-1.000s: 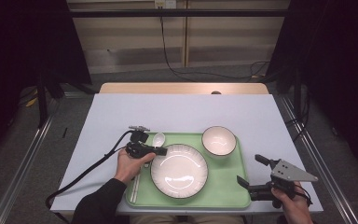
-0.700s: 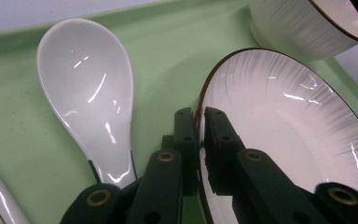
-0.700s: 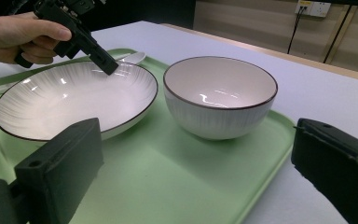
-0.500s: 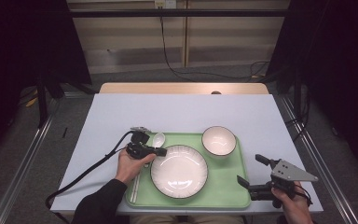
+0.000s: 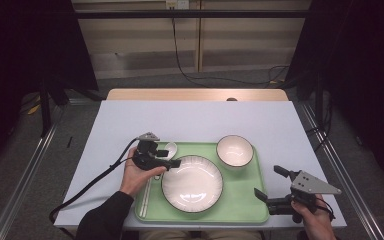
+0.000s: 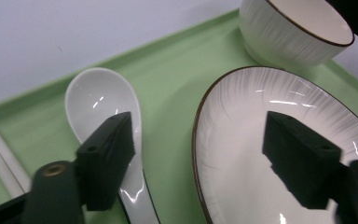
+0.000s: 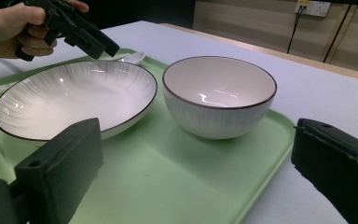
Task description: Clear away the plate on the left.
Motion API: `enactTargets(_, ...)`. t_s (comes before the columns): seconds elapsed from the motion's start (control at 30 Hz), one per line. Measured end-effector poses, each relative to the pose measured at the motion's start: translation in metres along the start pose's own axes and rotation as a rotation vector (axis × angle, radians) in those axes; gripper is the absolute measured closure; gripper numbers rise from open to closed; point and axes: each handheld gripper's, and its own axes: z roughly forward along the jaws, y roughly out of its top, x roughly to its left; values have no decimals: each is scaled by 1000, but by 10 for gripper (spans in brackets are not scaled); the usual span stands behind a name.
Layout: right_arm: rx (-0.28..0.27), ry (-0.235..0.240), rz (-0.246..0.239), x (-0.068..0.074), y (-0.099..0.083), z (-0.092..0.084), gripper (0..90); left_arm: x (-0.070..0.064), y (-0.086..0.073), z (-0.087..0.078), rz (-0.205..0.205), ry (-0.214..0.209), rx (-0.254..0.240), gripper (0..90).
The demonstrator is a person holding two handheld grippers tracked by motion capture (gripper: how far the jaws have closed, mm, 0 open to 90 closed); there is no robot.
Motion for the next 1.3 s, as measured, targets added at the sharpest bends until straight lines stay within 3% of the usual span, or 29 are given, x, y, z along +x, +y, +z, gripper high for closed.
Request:
enactTargets(0.07,-1,0,2,0,0,0,19,0,1,-2,-10,-6,-8,127)
enactTargets(0.1,0,0,-1,0,0,0,19,0,1,-3,3,-14,-7,33)
enactTargets(0.13,-1,-1,0,0,0,0,19,0,1,-5,24,-16,-15,4)
enactTargets(0.17,-2,-2,1,0,0,0,19,-2,2,-8,40,-1,-18,55)
enactTargets(0.33,-2,-1,2,0,0,0,19,-9,1,-20,84,94,-25,58)
enactTargets(0.43,-2,0,4,0,0,0,19,-12,-3,-26,105,193,3,50)
enactTargets(0.5,-1,-1,5,0,0,0,19,-14,-8,-30,126,238,-22,51)
enactTargets(0.67,-1,-3,13,-1,0,-1,19,-11,-15,-47,111,280,-63,26)
enactTargets(0.8,-3,-7,12,-1,0,-1,19,-4,-22,-62,85,300,-138,27)
enactTargets(0.87,-3,-5,11,-1,0,-1,19,-5,-25,-68,107,329,-136,27)
enactTargets(0.97,-3,-7,13,-1,0,-1,19,-6,-31,-78,122,301,-137,26)
enactTargets(1.1,-3,-13,14,-1,0,-1,19,-10,-40,-88,132,365,-137,28)
enactTargets(1.17,-5,-15,14,-1,0,-1,19,-7,-45,-95,84,332,-137,24)
enactTargets(1.2,-4,-14,13,-1,0,-2,19,-6,-47,-97,58,348,-152,25)
enactTargets(1.27,-4,-19,14,-1,0,-1,19,-7,-51,-101,80,399,-161,24)
enactTargets(1.3,-2,-15,13,-1,0,-1,19,-7,-53,-103,66,394,-173,23)
